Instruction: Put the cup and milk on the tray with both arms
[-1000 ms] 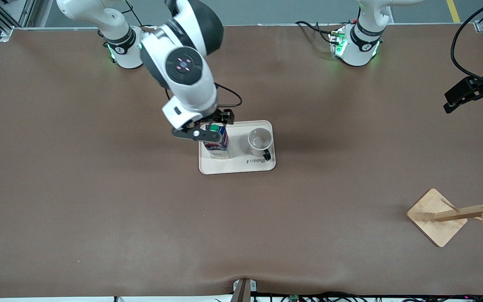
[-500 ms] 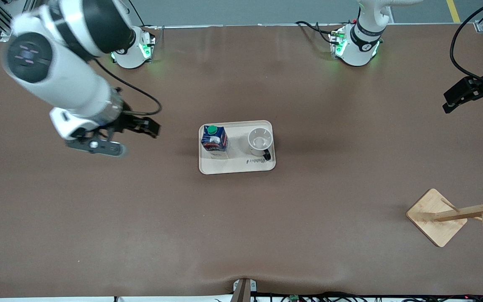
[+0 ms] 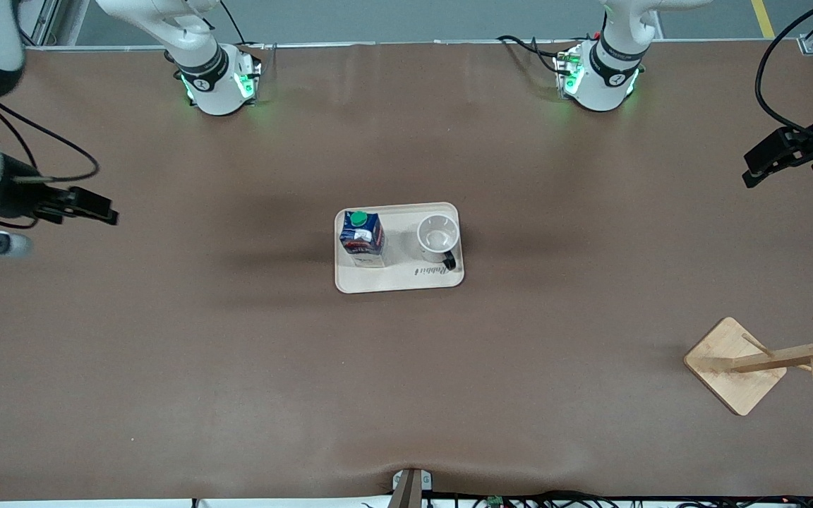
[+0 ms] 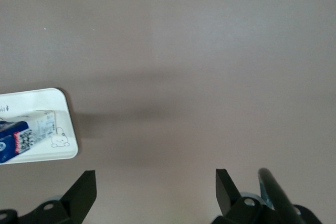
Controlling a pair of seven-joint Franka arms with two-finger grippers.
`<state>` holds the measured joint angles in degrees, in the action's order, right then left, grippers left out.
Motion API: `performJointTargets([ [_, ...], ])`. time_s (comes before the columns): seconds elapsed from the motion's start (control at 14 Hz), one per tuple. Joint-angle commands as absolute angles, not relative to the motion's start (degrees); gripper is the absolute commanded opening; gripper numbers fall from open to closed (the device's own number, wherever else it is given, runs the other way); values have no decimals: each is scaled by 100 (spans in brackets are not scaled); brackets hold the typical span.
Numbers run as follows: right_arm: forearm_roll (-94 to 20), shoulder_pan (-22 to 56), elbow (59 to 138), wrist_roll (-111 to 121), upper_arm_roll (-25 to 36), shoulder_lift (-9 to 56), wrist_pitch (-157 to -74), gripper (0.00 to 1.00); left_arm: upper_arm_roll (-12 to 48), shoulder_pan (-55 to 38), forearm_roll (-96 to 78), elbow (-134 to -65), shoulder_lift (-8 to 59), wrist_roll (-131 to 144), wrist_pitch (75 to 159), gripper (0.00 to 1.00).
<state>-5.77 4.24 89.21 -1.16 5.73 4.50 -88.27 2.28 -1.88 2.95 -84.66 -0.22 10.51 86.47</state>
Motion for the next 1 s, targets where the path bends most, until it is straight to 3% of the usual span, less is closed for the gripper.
performJointTargets([
  [0.0,-396,220,9930,237,440,-718,-9027,100,211,-193,237,-9016,-438,1020,8762,100],
  [0.14,-2,325,10238,229,326,-1237,-9061,100,220,-193,237,-9420,-676,1002,9051,100],
  [0.36,158,290,10239,246,255,-1231,-9332,100,211,-184,202,-9404,-668,976,9053,100],
  [0.5,158,281,10065,255,255,-916,-9352,100,220,-237,202,-9378,-642,1028,9053,100],
  [0.79,106,-17,8906,1255,272,51,-8975,100,308,-229,193,-9378,-642,1055,9035,100],
  [0.93,53,-62,8850,1345,272,132,-8895,100,325,-237,193,-9387,-633,1072,9035,100],
])
